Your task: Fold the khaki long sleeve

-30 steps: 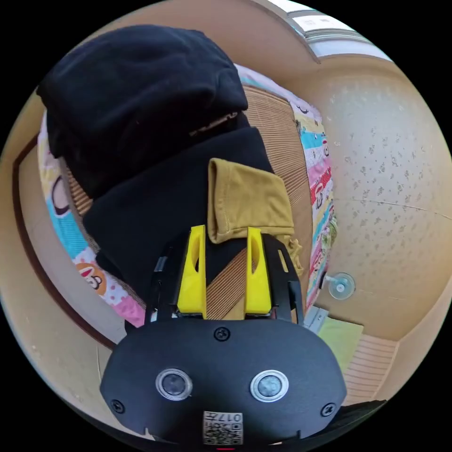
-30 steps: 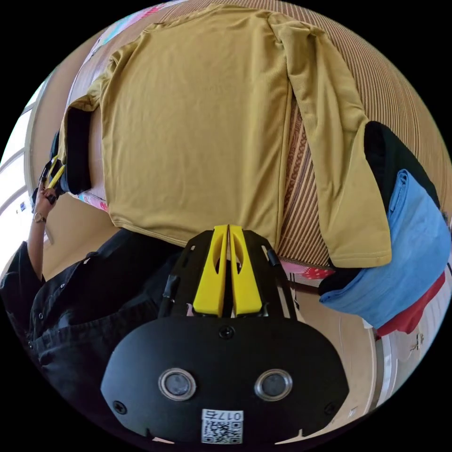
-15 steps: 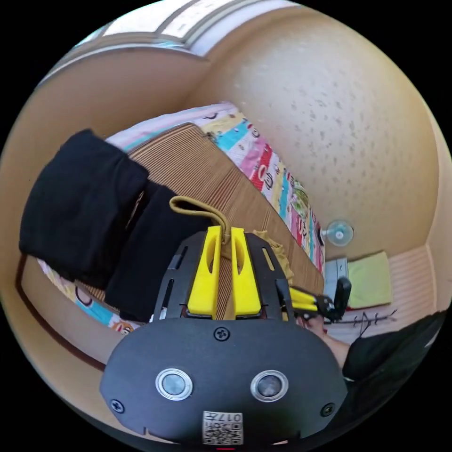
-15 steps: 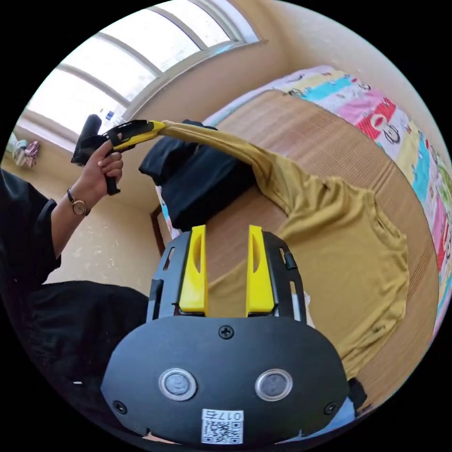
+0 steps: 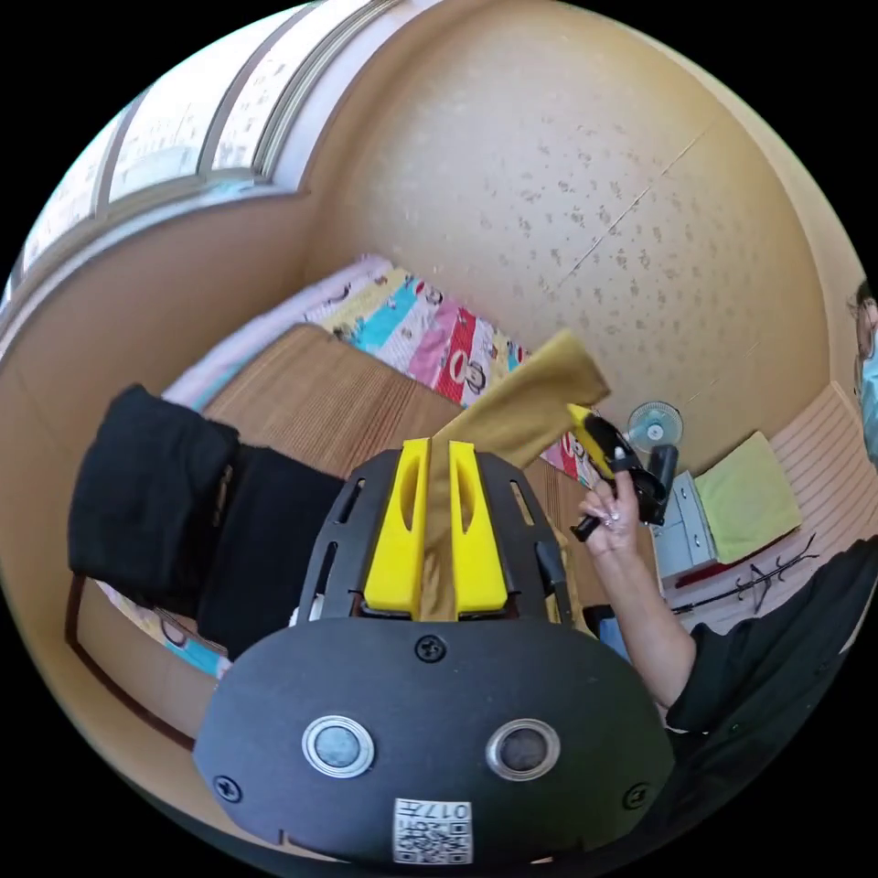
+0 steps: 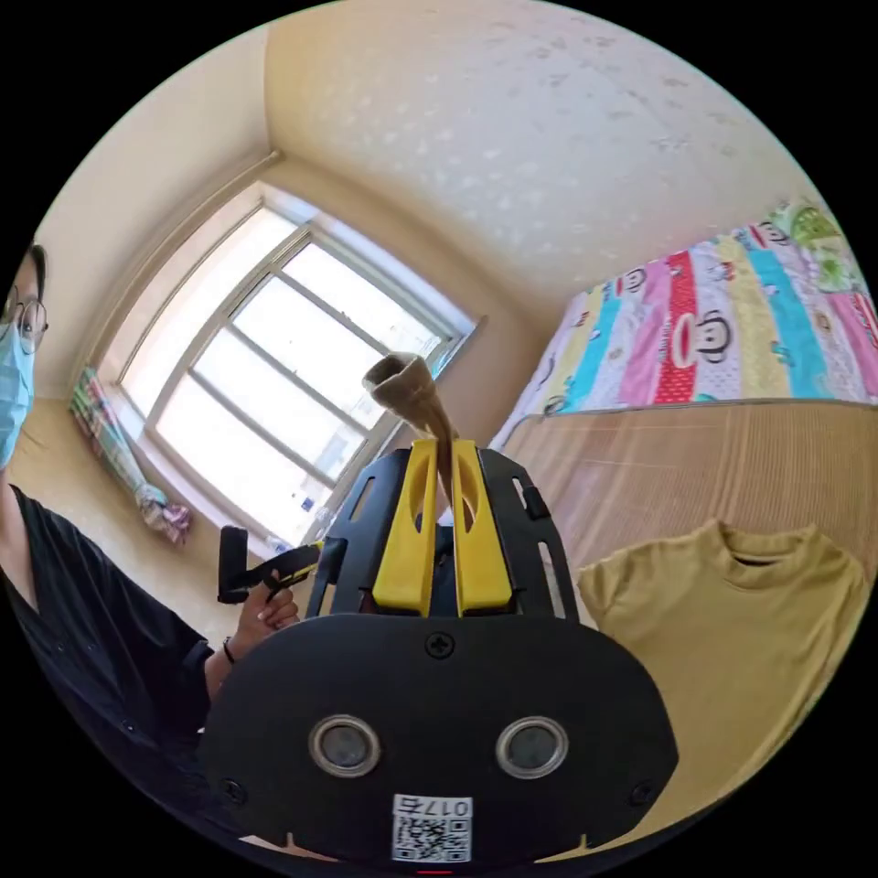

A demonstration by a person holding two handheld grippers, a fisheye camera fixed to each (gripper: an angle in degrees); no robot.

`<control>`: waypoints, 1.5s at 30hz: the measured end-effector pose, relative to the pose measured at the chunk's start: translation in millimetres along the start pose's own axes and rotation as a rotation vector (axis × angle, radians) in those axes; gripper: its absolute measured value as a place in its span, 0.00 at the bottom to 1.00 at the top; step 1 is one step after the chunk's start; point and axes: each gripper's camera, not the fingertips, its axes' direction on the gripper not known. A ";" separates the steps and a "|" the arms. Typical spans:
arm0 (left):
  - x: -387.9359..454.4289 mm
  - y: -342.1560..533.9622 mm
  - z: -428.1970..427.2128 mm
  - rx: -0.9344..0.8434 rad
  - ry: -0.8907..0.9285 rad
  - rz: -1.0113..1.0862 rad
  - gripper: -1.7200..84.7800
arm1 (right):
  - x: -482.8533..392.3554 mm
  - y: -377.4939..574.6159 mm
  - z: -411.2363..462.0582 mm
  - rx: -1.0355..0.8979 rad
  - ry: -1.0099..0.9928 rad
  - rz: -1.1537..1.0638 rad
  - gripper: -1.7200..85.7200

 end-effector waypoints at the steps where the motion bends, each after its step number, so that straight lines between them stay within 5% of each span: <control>1: -1.8 3.3 13.9 -0.028 0.020 -0.014 0.09 | 33.8 9.1 -38.9 0.037 0.114 0.048 0.06; 6: -8.0 29.9 168.0 -0.270 0.046 -0.051 0.12 | 195.6 81.3 -126.2 -0.064 0.585 0.338 0.07; 10: -20.6 38.5 270.4 -0.410 -0.020 -0.096 0.15 | 292.1 129.6 -159.3 -0.117 0.427 0.602 0.08; 17: -45.8 20.5 369.1 -0.505 -0.107 -0.169 0.12 | 290.4 107.9 -176.8 0.036 0.380 0.704 0.07; 22: -58.7 2.2 367.2 -0.496 -0.038 -0.126 0.06 | 270.7 88.9 -190.2 0.001 0.436 0.665 0.06; 26: -66.3 -3.0 333.5 -0.436 -0.160 -0.155 0.08 | 219.6 94.9 -243.0 0.069 0.554 0.671 0.06; 34: -29.1 16.4 295.4 -0.477 -0.148 -0.047 0.08 | 105.2 185.2 -340.7 -0.146 1.020 0.803 0.13; 39: -1.5 33.0 310.2 -0.559 -0.112 -0.002 0.08 | 104.3 206.4 -322.5 -0.286 1.047 0.782 0.15; 45: 11.5 17.6 328.0 -0.576 -0.064 0.000 0.08 | 124.9 213.4 -329.3 -0.228 0.972 0.913 0.07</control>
